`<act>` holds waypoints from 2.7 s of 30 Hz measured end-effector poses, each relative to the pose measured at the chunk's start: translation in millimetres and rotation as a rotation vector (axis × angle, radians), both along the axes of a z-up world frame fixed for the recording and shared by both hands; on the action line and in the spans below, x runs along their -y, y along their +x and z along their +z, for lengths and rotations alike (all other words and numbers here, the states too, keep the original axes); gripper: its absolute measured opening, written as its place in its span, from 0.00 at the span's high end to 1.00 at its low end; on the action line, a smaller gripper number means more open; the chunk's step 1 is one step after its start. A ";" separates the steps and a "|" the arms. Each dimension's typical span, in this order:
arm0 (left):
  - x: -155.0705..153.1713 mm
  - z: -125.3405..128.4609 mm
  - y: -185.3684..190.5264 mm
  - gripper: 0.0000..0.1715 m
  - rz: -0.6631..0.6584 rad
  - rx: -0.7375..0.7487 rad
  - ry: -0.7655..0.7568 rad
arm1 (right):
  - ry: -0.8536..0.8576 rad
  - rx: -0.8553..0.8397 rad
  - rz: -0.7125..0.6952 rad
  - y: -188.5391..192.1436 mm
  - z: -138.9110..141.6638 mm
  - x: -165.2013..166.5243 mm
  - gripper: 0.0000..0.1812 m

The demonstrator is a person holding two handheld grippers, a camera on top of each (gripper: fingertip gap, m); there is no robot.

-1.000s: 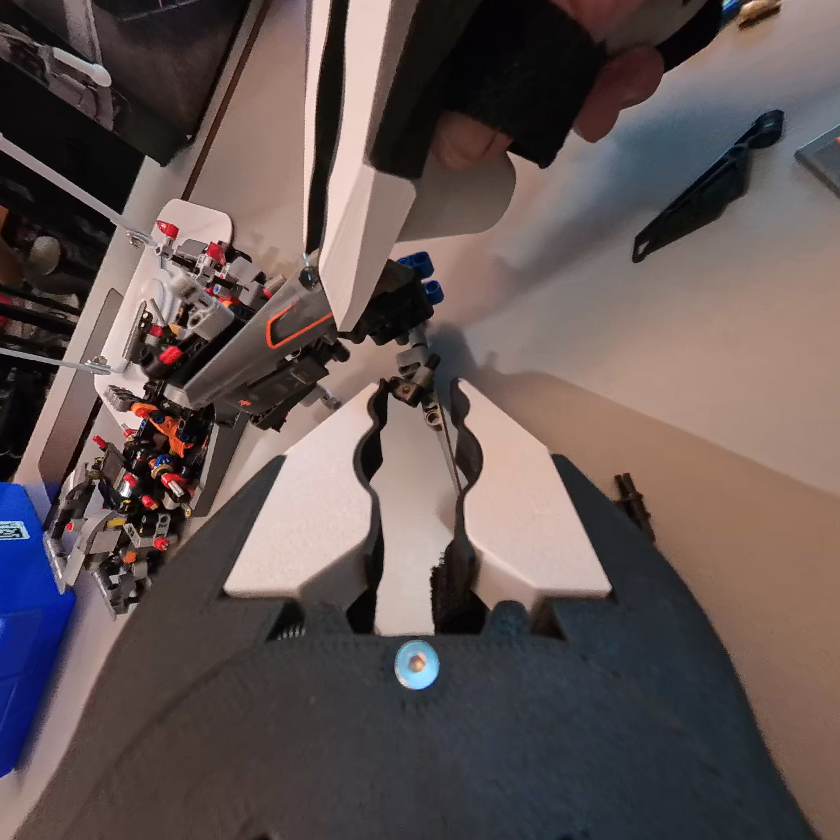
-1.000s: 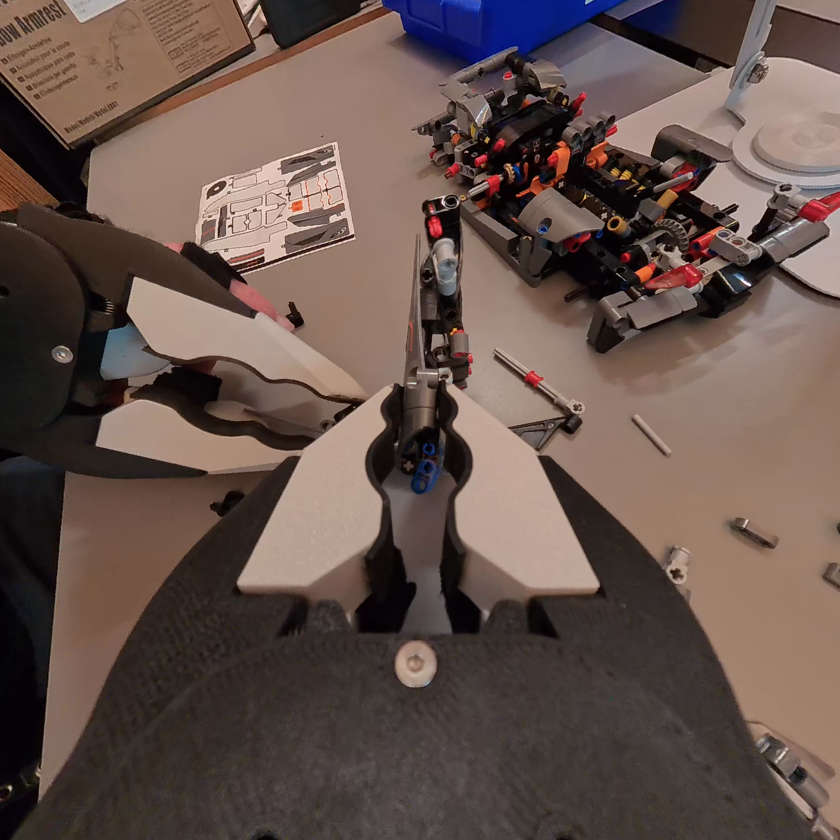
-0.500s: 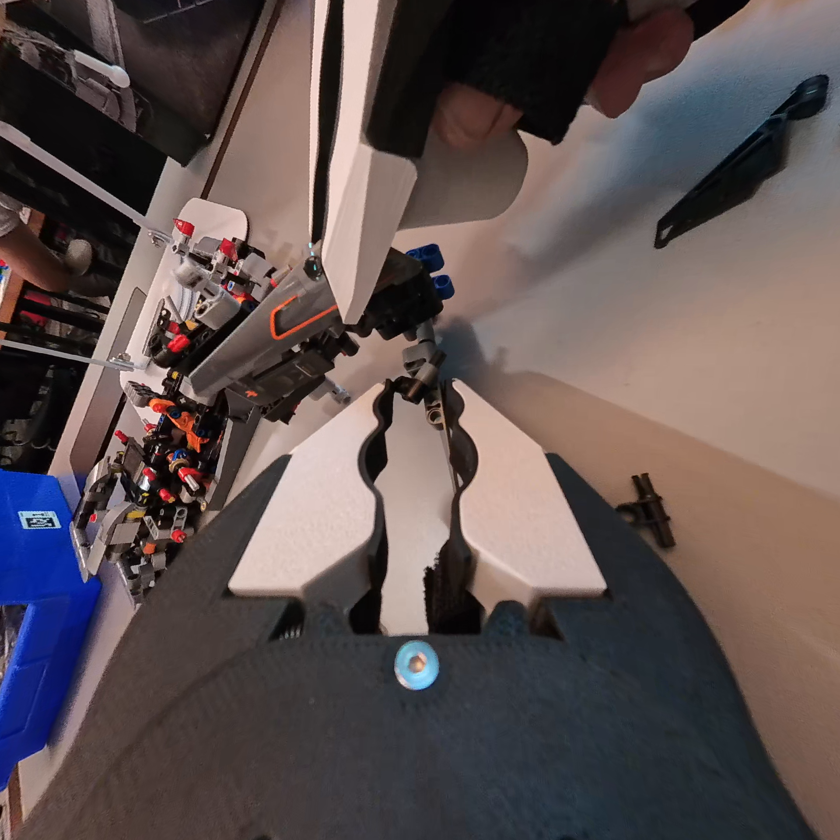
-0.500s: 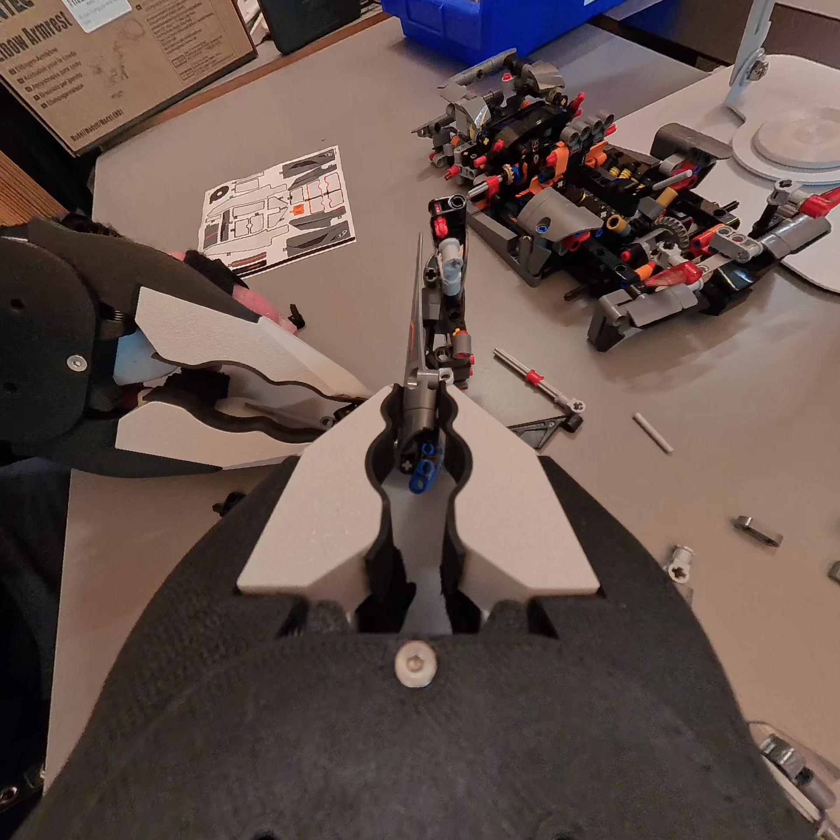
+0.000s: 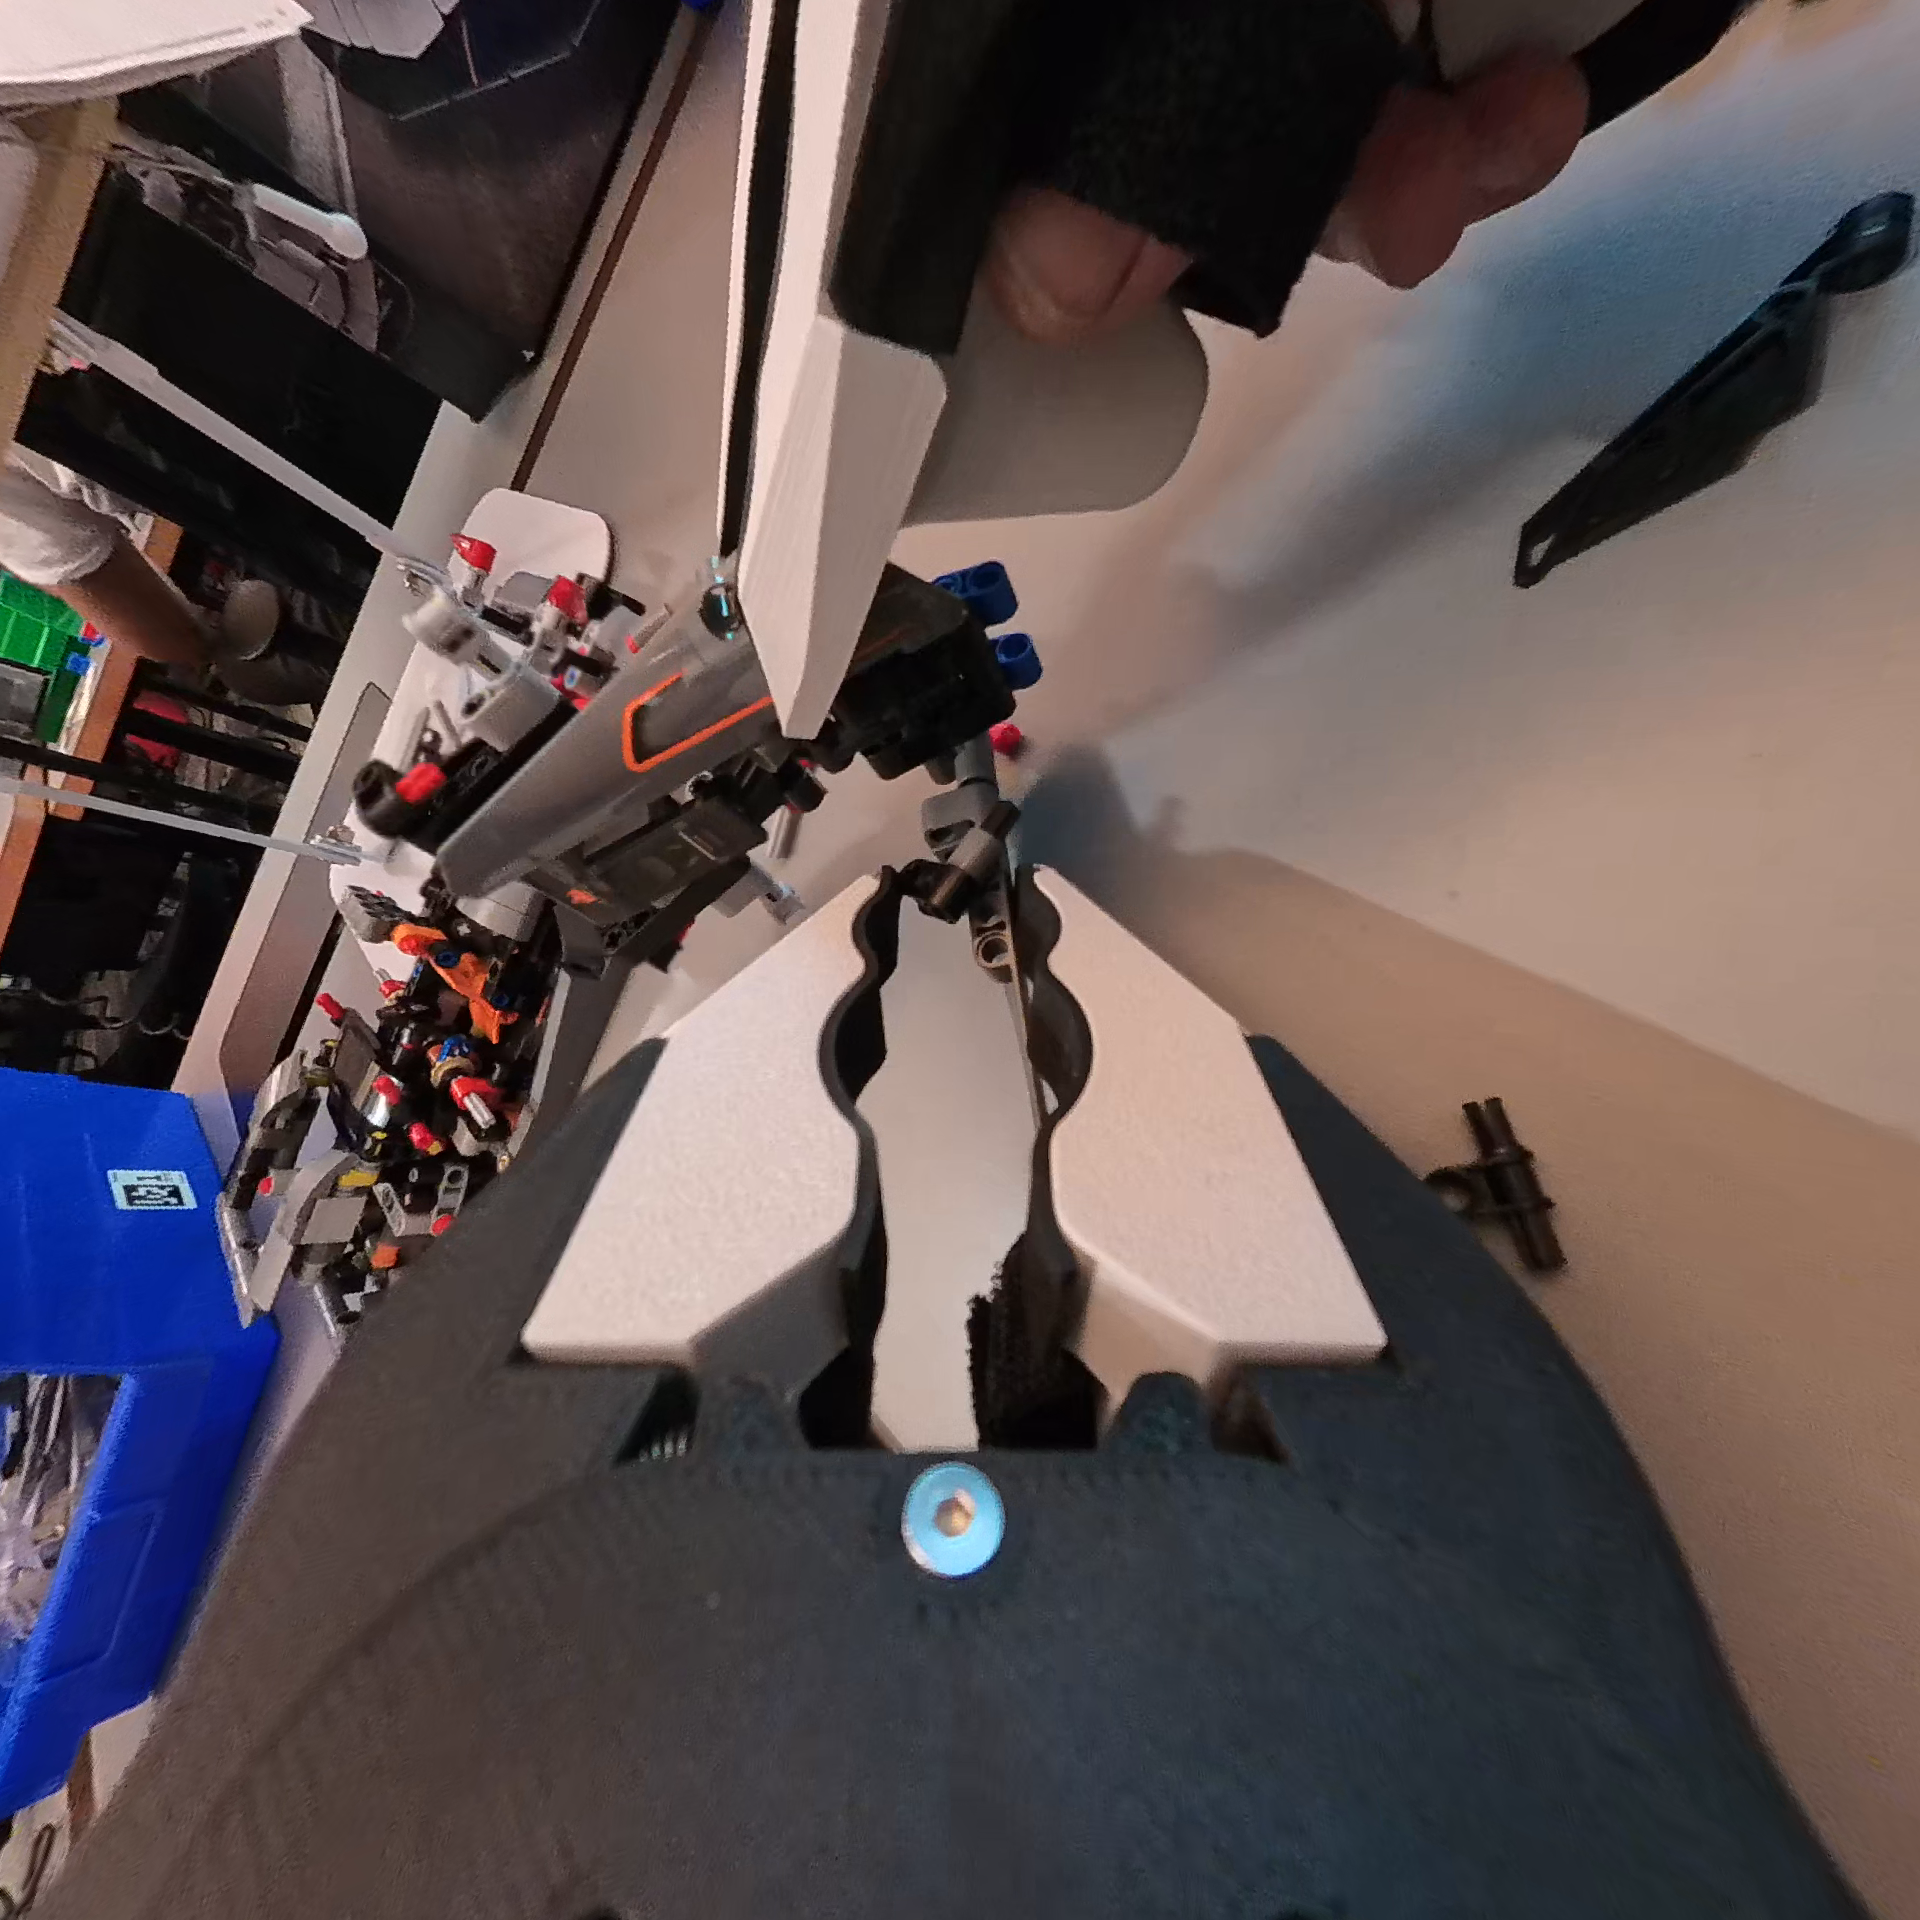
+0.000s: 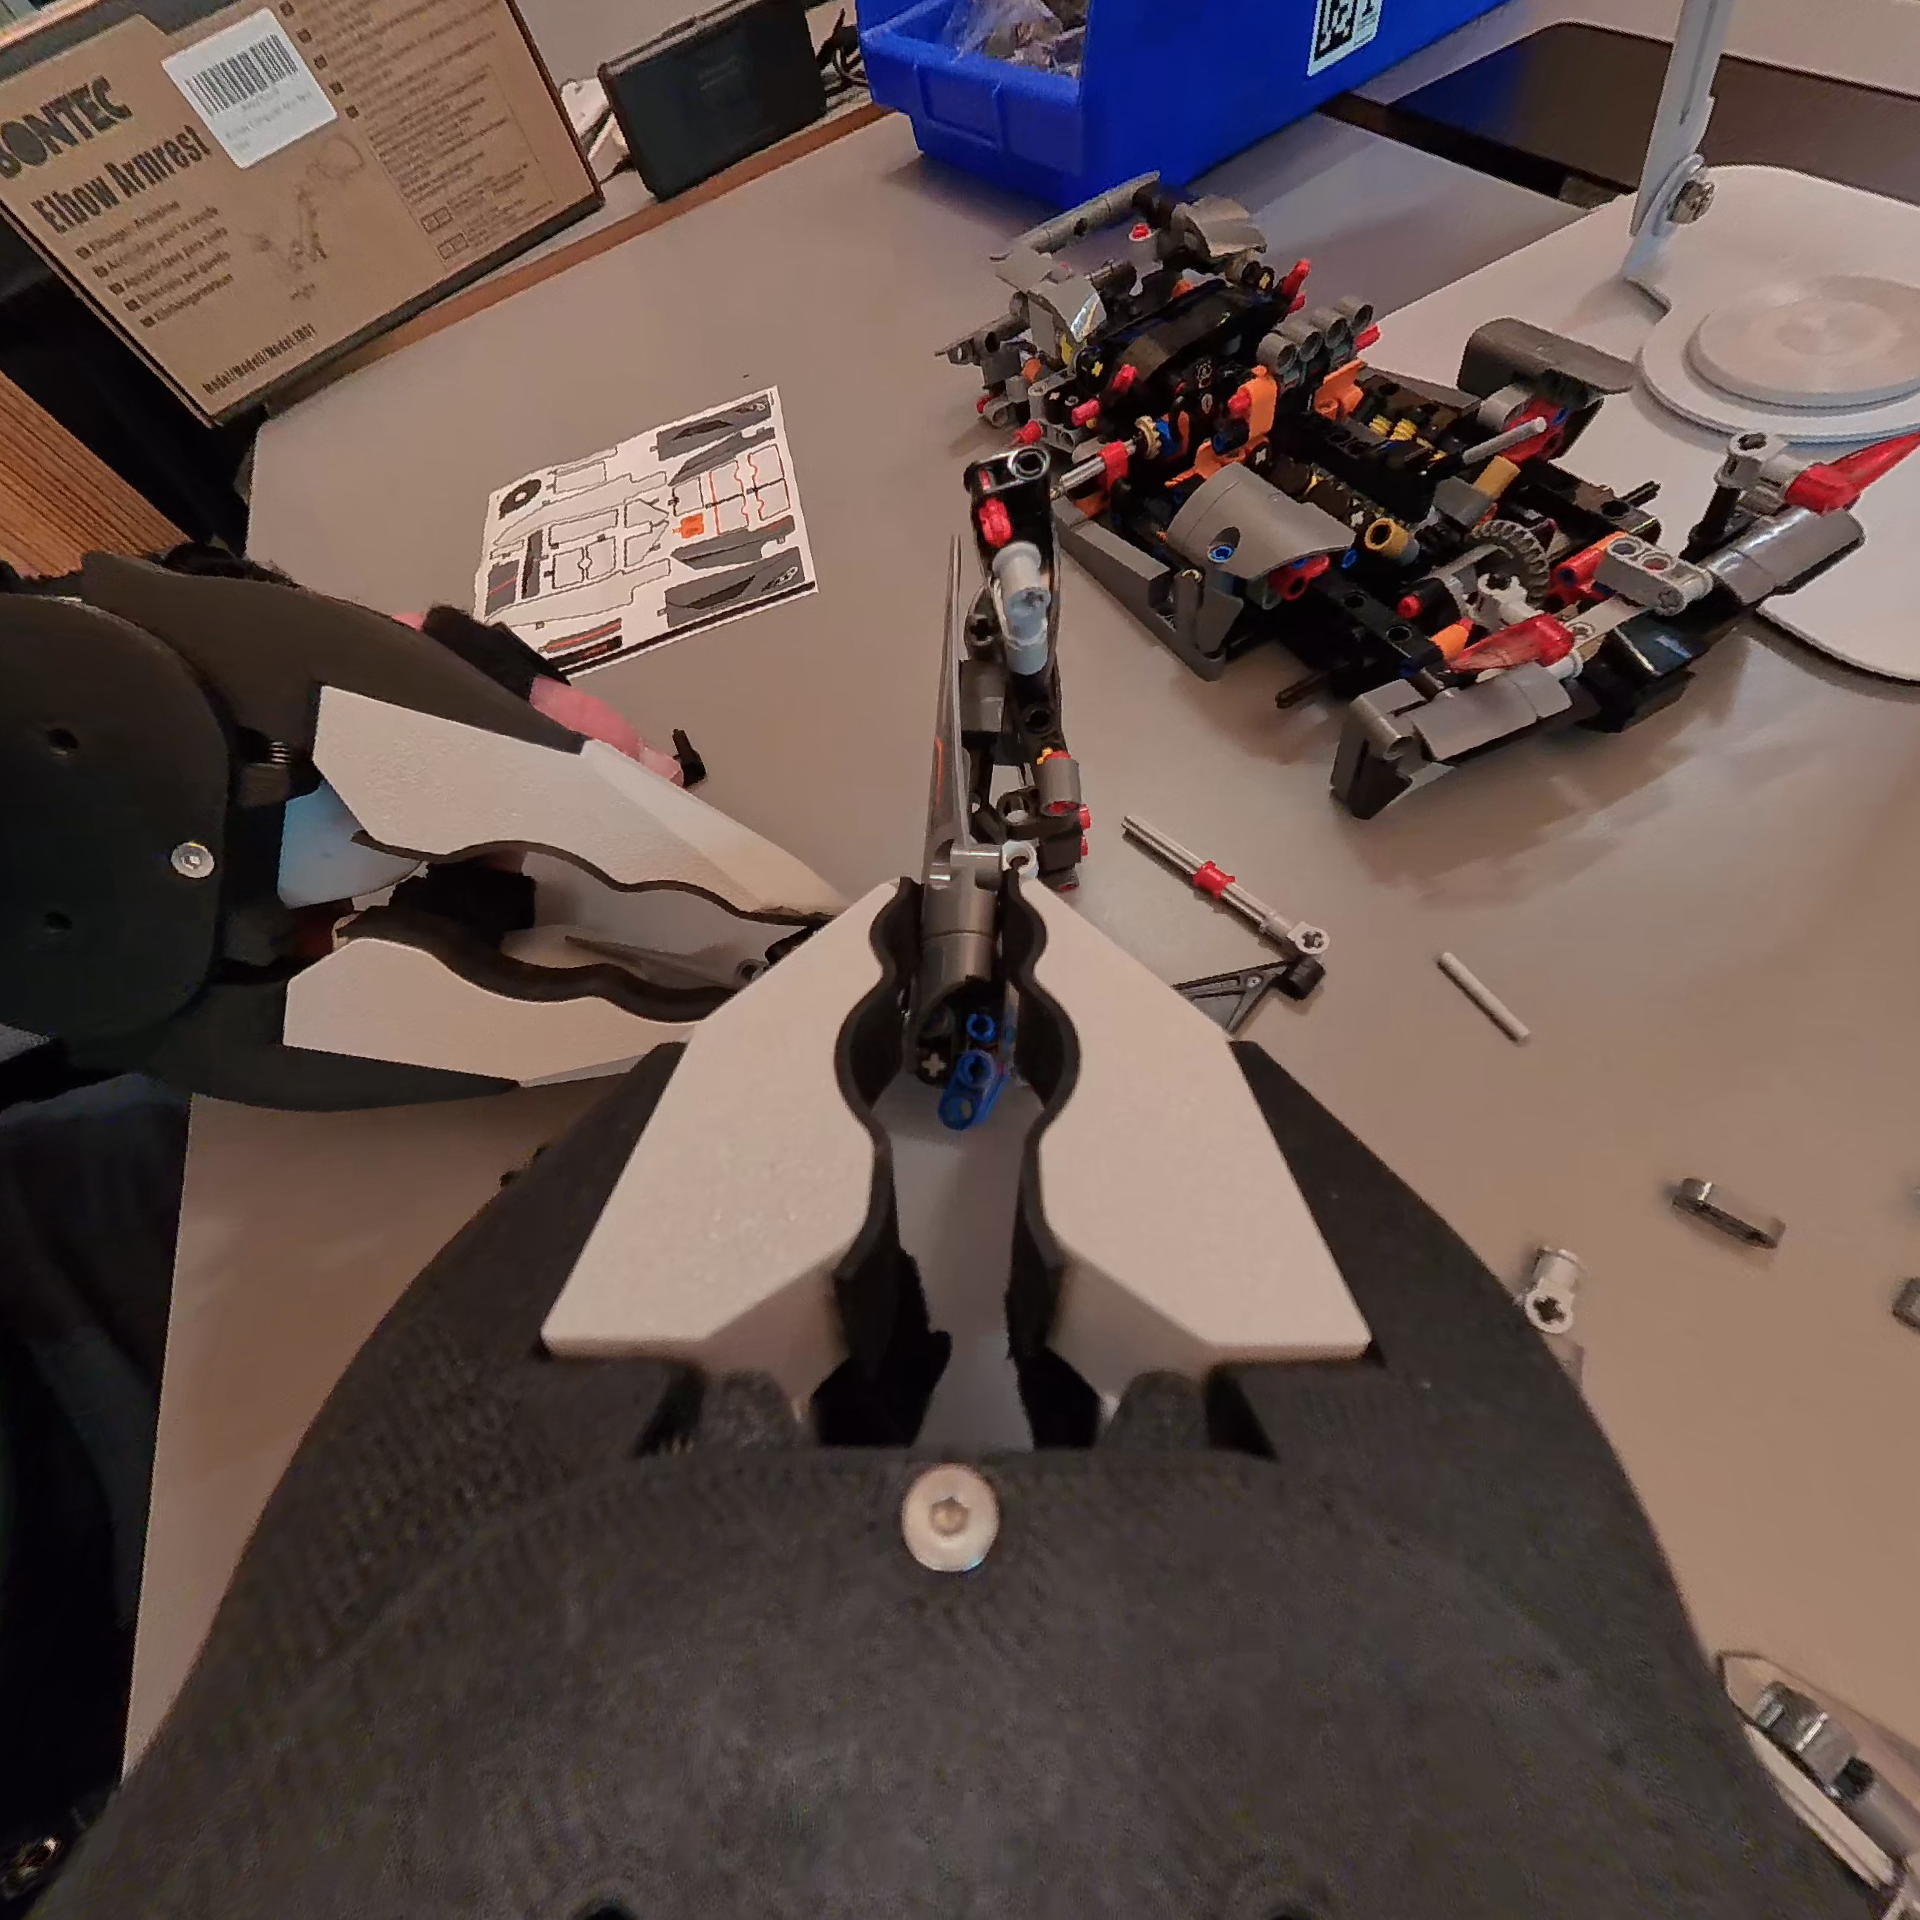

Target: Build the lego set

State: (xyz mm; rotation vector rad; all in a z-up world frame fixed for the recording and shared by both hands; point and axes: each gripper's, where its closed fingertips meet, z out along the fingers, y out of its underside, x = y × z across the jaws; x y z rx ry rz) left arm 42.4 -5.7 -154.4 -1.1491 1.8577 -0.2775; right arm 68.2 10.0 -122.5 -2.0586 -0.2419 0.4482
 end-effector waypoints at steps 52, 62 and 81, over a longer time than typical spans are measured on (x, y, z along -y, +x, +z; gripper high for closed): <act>6.3 78.8 15.3 0.89 0.055 0.147 0.168 | 0.429 -0.085 -0.093 29.2 101.5 23.3 0.93; 8.1 82.5 18.3 1.00 0.053 0.134 0.205 | 0.469 -0.080 -0.104 32.3 110.9 28.4 0.93; -8.3 107.2 36.8 0.99 0.043 0.215 0.272 | 0.581 -0.100 -0.118 39.1 135.9 42.4 0.93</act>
